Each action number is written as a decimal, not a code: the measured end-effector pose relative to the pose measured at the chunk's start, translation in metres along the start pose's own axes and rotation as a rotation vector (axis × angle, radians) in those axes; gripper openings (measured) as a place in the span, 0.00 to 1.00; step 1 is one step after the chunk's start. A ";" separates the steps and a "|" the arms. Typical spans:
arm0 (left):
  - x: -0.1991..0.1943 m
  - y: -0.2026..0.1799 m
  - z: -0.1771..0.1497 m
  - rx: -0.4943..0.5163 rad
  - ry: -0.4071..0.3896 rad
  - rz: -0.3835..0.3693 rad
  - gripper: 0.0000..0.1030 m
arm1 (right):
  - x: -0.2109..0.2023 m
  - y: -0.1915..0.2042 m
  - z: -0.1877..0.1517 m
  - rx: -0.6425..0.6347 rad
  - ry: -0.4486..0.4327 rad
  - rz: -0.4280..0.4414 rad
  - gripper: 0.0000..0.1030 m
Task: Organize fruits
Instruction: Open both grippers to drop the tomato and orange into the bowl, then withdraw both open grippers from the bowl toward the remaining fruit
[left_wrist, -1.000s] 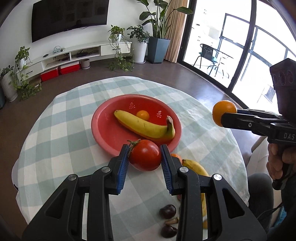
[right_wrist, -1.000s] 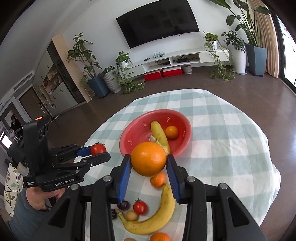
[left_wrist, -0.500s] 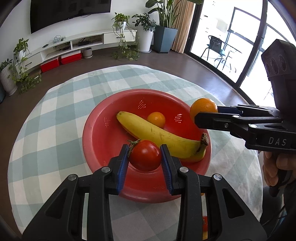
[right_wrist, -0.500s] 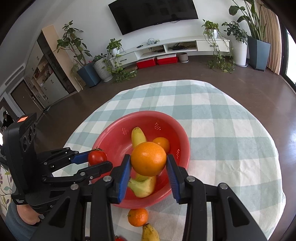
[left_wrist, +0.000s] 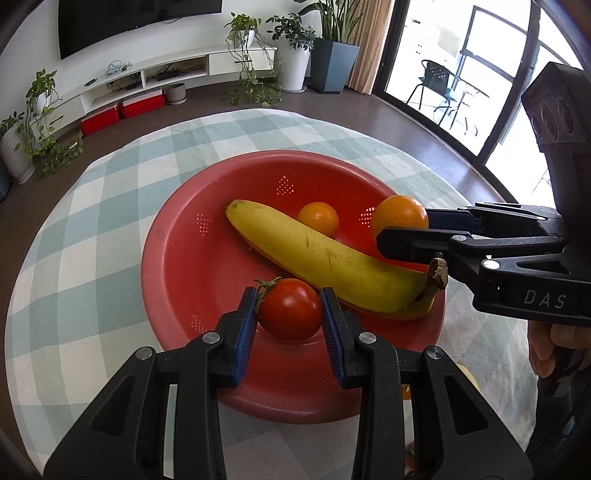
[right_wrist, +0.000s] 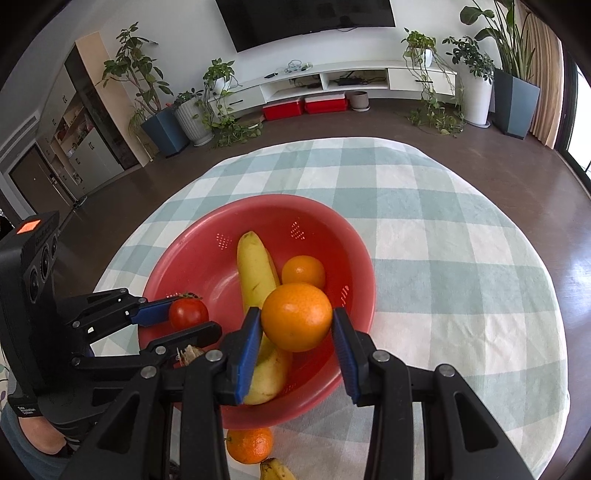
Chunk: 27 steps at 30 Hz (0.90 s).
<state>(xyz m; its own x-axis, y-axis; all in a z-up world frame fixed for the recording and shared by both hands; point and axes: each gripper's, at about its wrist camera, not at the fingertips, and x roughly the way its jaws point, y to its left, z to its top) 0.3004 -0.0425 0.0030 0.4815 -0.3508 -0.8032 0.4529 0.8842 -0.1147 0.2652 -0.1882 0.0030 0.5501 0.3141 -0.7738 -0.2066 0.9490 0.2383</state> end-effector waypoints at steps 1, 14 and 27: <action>0.000 -0.001 0.000 0.000 0.001 0.000 0.31 | 0.000 0.001 0.000 -0.003 -0.001 -0.002 0.40; -0.015 0.002 -0.004 -0.013 -0.038 0.026 0.53 | -0.012 0.003 -0.005 -0.021 -0.018 -0.038 0.44; -0.111 -0.015 -0.071 -0.020 -0.166 0.024 0.91 | -0.099 0.001 -0.067 0.035 -0.166 0.031 0.82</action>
<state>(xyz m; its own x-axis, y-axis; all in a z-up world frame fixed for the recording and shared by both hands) 0.1872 0.0051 0.0520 0.6101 -0.3747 -0.6981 0.4258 0.8981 -0.1098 0.1562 -0.2209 0.0408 0.6709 0.3407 -0.6587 -0.1989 0.9383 0.2828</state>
